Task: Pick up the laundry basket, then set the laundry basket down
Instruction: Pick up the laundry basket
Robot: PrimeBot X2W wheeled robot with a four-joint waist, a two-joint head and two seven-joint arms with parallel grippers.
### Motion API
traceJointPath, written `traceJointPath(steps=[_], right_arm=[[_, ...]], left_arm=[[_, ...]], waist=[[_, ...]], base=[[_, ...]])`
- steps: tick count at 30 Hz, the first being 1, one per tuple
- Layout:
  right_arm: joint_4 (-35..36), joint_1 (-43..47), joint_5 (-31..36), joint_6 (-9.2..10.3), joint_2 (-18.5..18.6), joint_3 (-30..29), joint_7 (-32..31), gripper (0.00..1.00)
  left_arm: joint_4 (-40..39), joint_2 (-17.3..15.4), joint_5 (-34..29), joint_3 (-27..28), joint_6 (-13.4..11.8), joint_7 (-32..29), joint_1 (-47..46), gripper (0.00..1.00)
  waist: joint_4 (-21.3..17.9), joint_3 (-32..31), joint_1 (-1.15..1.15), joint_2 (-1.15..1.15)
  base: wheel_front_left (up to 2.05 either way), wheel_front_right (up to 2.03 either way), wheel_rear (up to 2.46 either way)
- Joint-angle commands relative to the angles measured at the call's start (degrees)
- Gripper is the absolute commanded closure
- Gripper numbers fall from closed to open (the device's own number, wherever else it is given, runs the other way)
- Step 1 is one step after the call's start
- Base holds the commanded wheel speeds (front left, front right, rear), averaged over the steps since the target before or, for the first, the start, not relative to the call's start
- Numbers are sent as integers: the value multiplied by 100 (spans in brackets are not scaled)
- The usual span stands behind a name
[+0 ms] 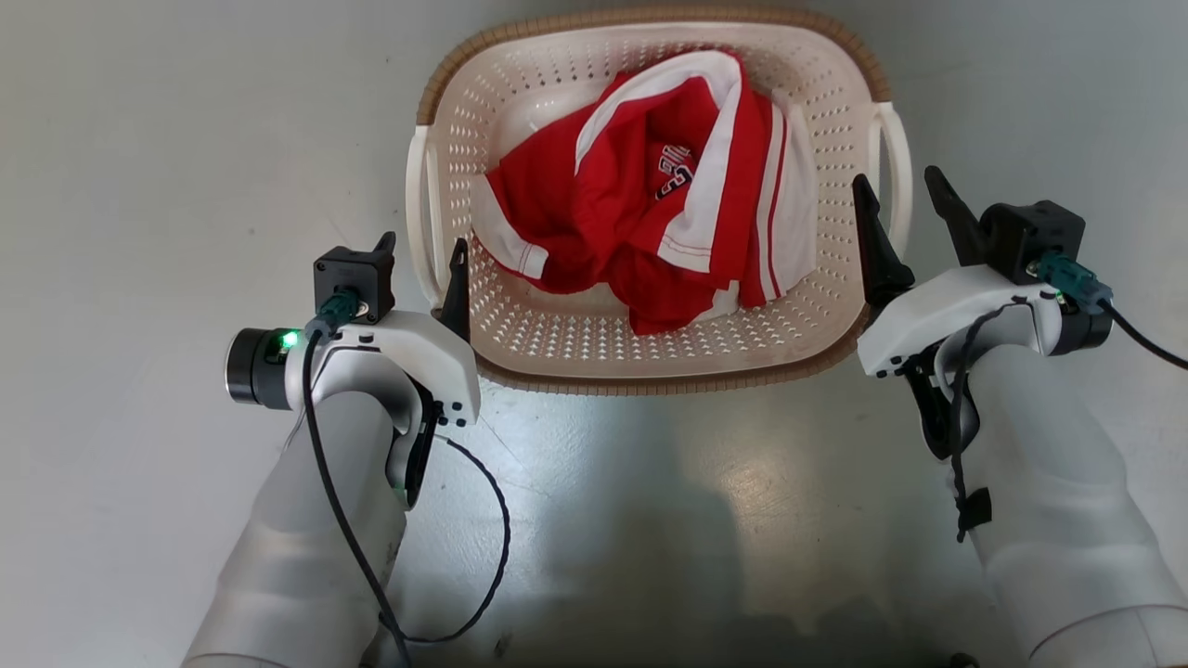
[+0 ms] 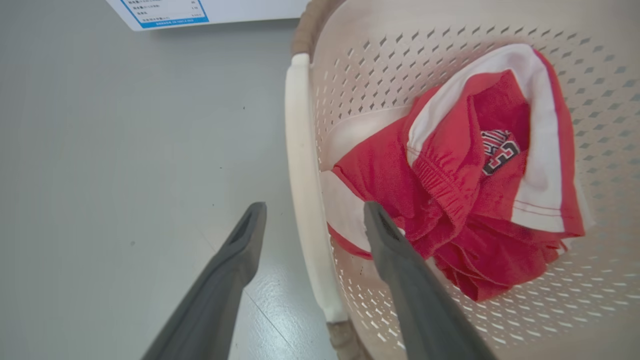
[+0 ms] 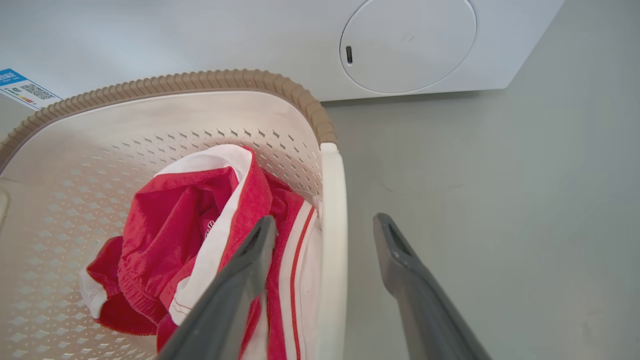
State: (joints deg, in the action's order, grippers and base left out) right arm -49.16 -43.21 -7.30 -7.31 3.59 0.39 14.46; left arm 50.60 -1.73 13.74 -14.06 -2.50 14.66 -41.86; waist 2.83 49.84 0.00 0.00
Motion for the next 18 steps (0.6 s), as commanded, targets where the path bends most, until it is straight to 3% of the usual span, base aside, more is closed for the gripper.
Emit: traceJointPath(steps=[1, 18], right_arm=[[-74, 37, 89, -18, -71, 120, 54, 0], [-887, -464, 173, -18, -71, 303, 54, 0]], left_arm=[[83, -115, 61, 54, 25, 34, -21, 0], [493, -115, 349, -484, 73, 34, -606, 0]], waist=[[29, 117, 0, 0], [147, 378, 0, 0]], base=[[0, 0, 0], [0, 0, 0]])
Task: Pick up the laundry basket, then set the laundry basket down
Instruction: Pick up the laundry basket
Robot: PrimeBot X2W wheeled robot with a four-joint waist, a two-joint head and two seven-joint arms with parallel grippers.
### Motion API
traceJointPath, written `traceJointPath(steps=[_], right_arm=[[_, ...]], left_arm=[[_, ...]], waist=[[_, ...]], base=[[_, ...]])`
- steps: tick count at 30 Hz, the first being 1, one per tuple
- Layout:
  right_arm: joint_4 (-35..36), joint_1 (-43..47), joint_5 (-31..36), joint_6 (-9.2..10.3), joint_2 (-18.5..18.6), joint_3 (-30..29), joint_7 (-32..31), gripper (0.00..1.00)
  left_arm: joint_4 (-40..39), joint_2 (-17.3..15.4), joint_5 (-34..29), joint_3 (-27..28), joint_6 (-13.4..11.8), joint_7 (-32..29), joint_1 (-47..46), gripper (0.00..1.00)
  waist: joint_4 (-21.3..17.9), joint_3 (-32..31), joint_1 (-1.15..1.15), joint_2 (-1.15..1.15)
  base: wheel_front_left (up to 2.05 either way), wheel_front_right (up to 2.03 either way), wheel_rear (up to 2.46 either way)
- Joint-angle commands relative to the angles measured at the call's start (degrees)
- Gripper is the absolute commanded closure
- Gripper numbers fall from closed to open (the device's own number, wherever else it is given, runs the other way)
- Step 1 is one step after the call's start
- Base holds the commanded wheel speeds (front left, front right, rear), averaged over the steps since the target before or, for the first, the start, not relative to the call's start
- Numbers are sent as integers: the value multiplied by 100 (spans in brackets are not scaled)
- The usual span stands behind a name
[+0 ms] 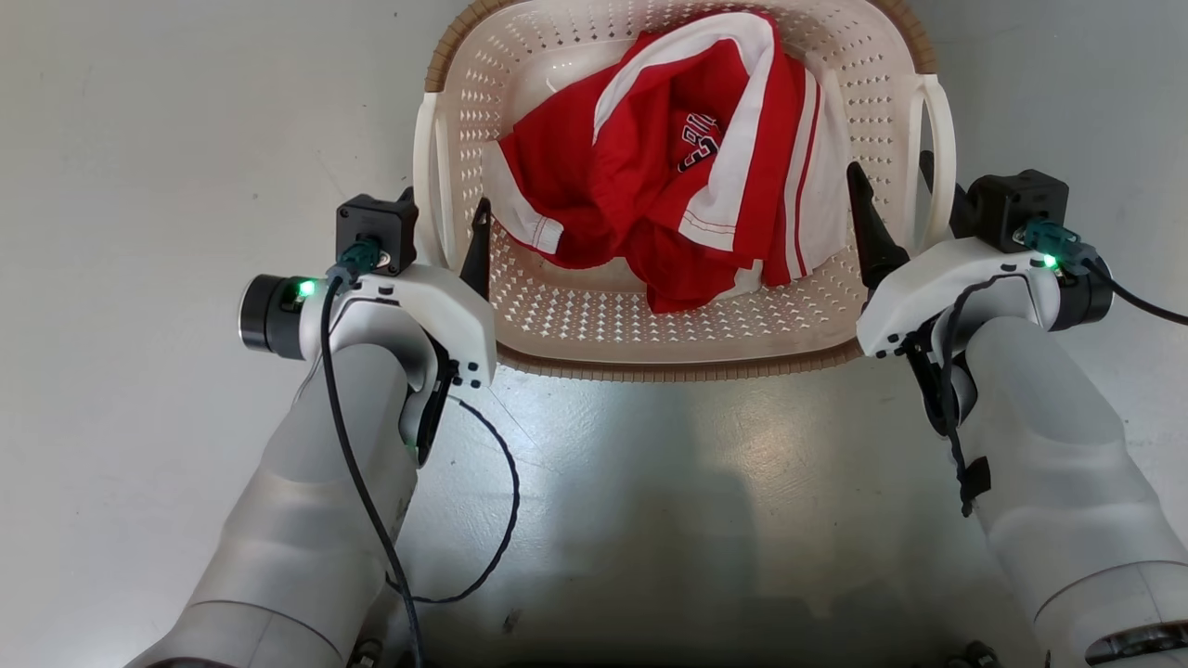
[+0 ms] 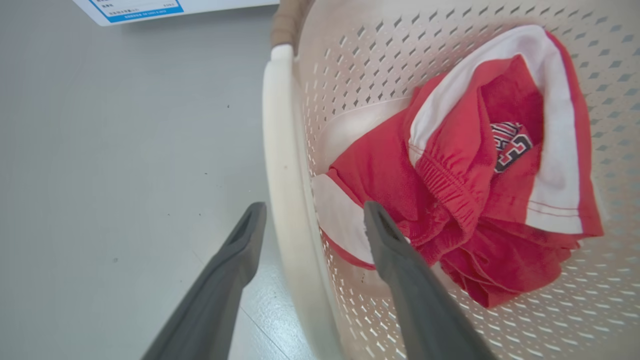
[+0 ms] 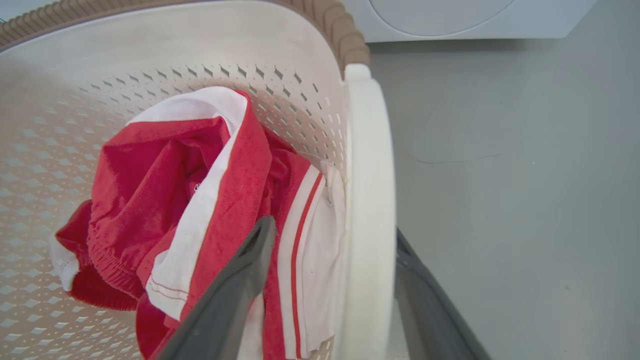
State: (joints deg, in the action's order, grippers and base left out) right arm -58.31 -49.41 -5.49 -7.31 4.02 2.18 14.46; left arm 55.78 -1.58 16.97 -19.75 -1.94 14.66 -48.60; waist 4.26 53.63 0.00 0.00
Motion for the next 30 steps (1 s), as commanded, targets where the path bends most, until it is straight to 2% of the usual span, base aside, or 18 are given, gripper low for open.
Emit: traceJointPath(steps=[1, 3, 4, 5, 6, 7, 8, 9, 10, 12, 21, 30], right_arm=[[6, 145, -16, -18, -114, 132, 54, 0], [-34, 132, -28, -18, -114, 149, 54, 1], [-52, 125, -39, -18, -114, 161, 54, 9], [-67, 119, -54, -18, -114, 172, 54, 17], [-85, 112, -69, -18, -114, 182, 54, 36], [-100, 105, -82, -18, -114, 194, 54, 51], [-115, 98, -97, -18, -114, 207, 54, 58], [-134, 90, -112, -18, -114, 219, 54, 64], [-151, 81, -128, -18, -114, 230, 54, 75], [-167, 64, -156, -18, -114, 235, 54, 100], [-340, 76, -265, -18, -114, 218, 54, 100], [-722, 245, -567, -18, -114, 452, 54, 100]], left_arm=[[-24, -130, 62, 40, 14, 34, 51, 0], [-21, -130, 135, -46, -1, 34, 22, 4], [-18, -130, 171, -85, -9, 34, 8, 15], [-14, -130, 210, -127, -7, 34, -2, 35], [-1, -130, 253, -169, -3, 34, -9, 55], [18, -130, 294, -211, -2, 34, -19, 62], [46, -130, 332, -255, -1, 34, -30, 69], [68, -130, 363, -300, -5, 34, -44, 85], [83, -130, 392, -339, -13, 34, -60, 100], [107, -130, 449, -408, -29, 34, -82, 100], [155, -130, 718, -697, -135, 34, -24, 100], [265, -130, 883, -728, -251, 34, 321, 100]], waist=[[9, -2, 0, 0], [17, -8, 0, 0], [20, -10, 0, 0], [23, -11, 0, 0], [24, -13, 0, 0], [24, -14, 0, 0], [23, -15, 0, 0], [21, -15, 0, 0], [19, -16, 0, 0], [13, -19, 0, 0], [-17, -198, 0, 0], [-139, -777, 0, 0]], base=[[0, 0, 0], [0, 0, 0], [0, 0, 0], [0, 0, 0], [0, 0, 0], [0, 0, 0], [0, 0, 0], [0, 0, 0], [0, 0, 0], [0, 0, 0], [0, 0, 0], [0, 0, 0]])
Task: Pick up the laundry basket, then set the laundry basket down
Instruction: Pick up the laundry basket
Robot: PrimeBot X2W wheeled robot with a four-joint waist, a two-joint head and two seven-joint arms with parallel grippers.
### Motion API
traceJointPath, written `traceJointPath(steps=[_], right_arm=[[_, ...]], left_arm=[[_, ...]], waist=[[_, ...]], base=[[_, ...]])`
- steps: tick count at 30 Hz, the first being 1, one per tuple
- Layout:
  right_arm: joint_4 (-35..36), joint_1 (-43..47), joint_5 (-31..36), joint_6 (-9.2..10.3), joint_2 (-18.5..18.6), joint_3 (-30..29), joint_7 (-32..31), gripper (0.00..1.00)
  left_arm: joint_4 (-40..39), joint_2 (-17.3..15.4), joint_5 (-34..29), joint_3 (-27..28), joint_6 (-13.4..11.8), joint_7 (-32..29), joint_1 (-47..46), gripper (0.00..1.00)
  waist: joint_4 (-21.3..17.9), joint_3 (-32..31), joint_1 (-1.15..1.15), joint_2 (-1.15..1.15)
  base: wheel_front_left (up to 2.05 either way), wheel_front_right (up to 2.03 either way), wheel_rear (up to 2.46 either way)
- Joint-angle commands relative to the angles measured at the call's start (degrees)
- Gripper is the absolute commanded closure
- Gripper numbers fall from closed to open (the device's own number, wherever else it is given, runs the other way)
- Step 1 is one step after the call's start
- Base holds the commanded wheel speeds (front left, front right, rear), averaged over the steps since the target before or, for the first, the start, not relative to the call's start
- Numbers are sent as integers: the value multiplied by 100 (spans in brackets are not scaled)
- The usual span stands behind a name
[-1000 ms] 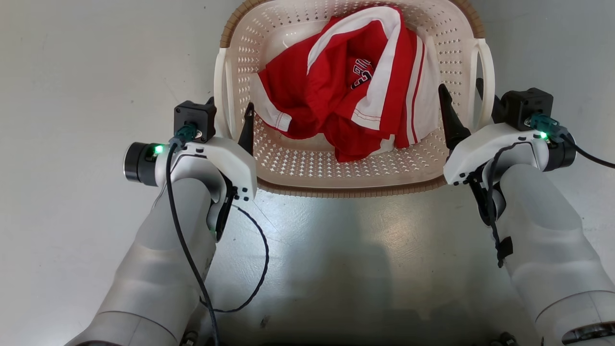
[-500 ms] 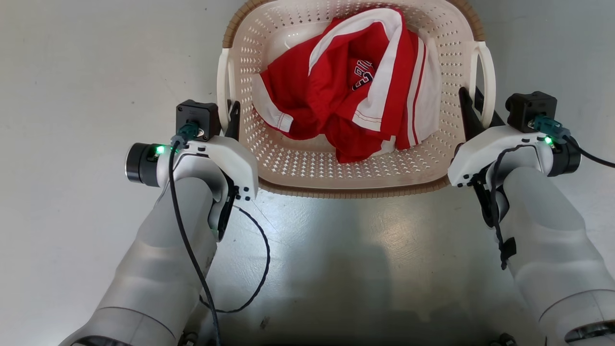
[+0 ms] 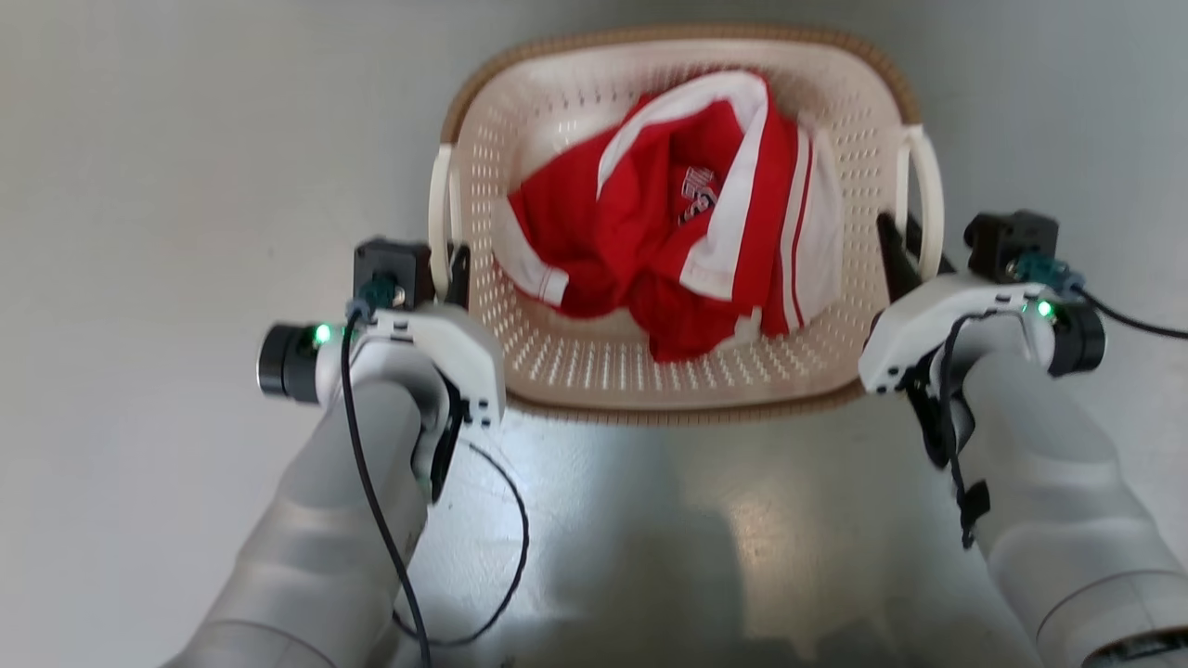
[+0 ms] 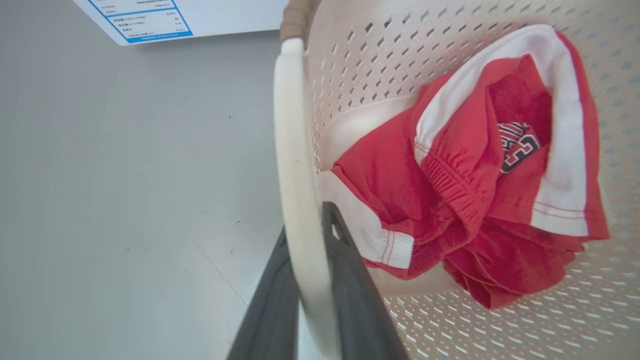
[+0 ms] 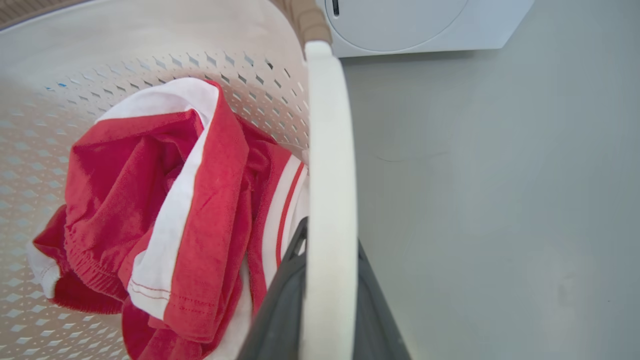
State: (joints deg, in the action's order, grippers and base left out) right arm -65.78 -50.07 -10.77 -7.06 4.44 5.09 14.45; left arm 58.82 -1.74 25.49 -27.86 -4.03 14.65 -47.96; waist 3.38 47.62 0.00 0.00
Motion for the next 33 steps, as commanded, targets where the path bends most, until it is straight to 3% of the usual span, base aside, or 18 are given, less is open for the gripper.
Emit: traceJointPath(steps=[1, 16, 33], right_arm=[[25, 312, -39, -43, -157, 161, 55, 100], [-485, 1204, -1126, -43, -157, 1280, 38, 100], [-651, 2257, -2509, -43, -157, 2600, -540, 100]], left_arm=[[-39, -114, 30, 83, -42, 35, 256, 100], [274, -114, 433, -56, -88, 35, 1346, 100], [991, -114, 1036, -485, -4, 13, 2405, 100]], waist=[[-51, -177, 0, 0], [-229, -1660, 0, 0], [-392, -3442, 0, 0]], base=[[0, 0, 0], [0, 0, 0], [0, 0, 0]])
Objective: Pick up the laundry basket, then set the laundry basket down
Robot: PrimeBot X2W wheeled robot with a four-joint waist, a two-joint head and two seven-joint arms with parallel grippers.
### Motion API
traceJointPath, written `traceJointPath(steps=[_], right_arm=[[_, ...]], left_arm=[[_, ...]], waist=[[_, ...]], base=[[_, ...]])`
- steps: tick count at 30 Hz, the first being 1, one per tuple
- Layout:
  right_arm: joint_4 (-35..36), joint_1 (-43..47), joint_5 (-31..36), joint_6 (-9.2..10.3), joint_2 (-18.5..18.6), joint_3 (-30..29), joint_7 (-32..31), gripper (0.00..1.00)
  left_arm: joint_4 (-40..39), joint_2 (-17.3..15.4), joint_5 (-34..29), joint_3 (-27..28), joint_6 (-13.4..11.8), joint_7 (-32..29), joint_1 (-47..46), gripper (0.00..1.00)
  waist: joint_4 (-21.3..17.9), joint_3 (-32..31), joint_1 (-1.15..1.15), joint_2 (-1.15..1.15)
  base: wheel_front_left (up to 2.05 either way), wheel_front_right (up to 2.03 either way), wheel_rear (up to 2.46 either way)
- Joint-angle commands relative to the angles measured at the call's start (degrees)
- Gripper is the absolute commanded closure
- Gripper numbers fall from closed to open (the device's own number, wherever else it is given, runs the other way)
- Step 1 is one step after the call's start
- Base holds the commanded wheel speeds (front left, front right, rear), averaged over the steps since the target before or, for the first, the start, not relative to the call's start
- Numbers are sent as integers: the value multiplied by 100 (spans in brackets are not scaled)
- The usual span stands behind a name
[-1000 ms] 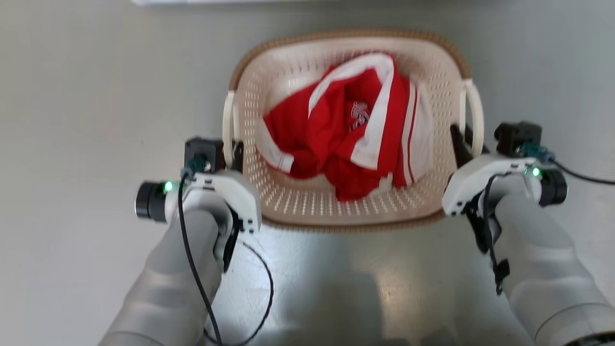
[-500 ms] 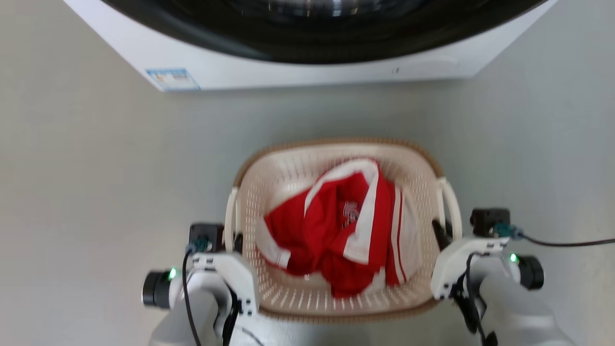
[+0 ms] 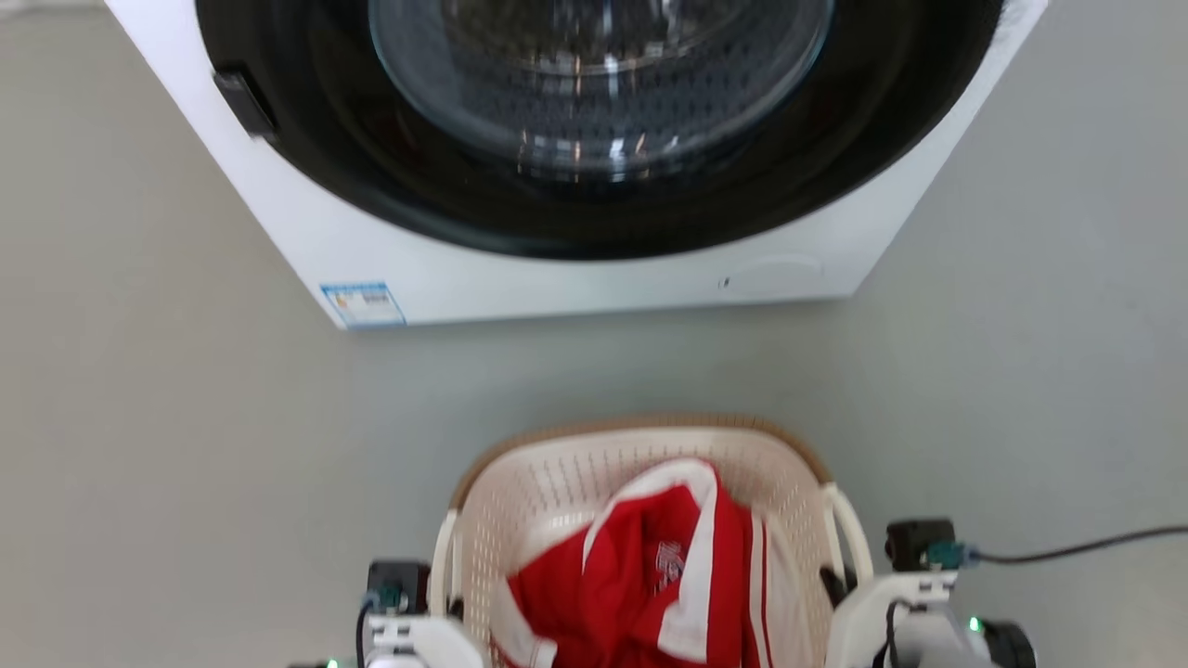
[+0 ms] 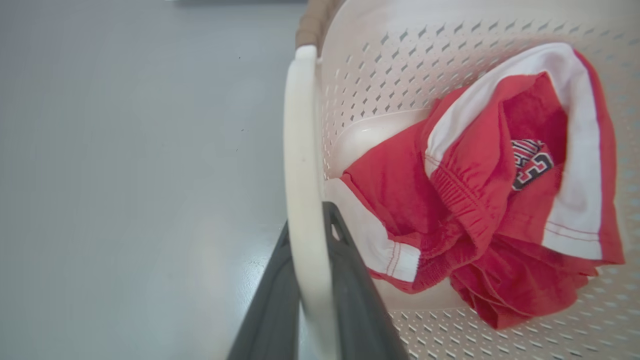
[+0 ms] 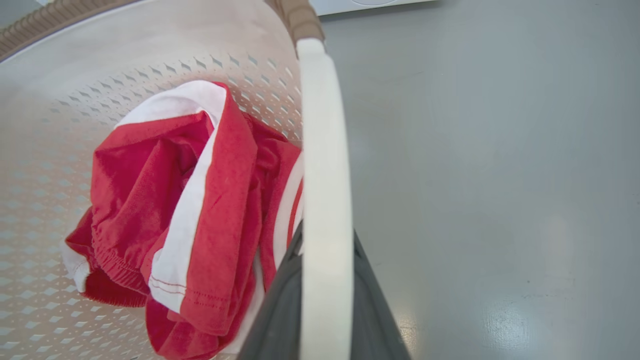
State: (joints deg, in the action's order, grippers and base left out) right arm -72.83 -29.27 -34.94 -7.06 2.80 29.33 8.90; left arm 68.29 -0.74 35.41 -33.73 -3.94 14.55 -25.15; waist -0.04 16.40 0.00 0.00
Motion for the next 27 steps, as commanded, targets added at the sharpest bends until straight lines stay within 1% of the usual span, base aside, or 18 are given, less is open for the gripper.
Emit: traceJointPath(steps=[1, 11, 21, 27], right_arm=[[66, 236, -156, -43, 8, 244, 1, 100], [117, 665, -601, -43, 8, 860, -52, 100], [88, 876, -908, -43, 8, 1217, -41, 100], [42, 913, -1071, -43, 8, 1365, 5, 100]], left_arm=[[71, -214, 76, 73, -9, 13, 174, 100], [167, -214, 335, -227, -26, -77, 605, 100], [252, -214, 491, -385, -56, -93, 811, 100], [286, -214, 574, -465, -64, -100, 873, 100]], waist=[[-60, -406, 0, 0], [-99, -1035, 0, 0], [-152, -1432, 0, 0], [-173, -1542, 0, 0]], base=[[0, 0, 0], [0, 0, 0], [0, 0, 0], [0, 0, 0]])
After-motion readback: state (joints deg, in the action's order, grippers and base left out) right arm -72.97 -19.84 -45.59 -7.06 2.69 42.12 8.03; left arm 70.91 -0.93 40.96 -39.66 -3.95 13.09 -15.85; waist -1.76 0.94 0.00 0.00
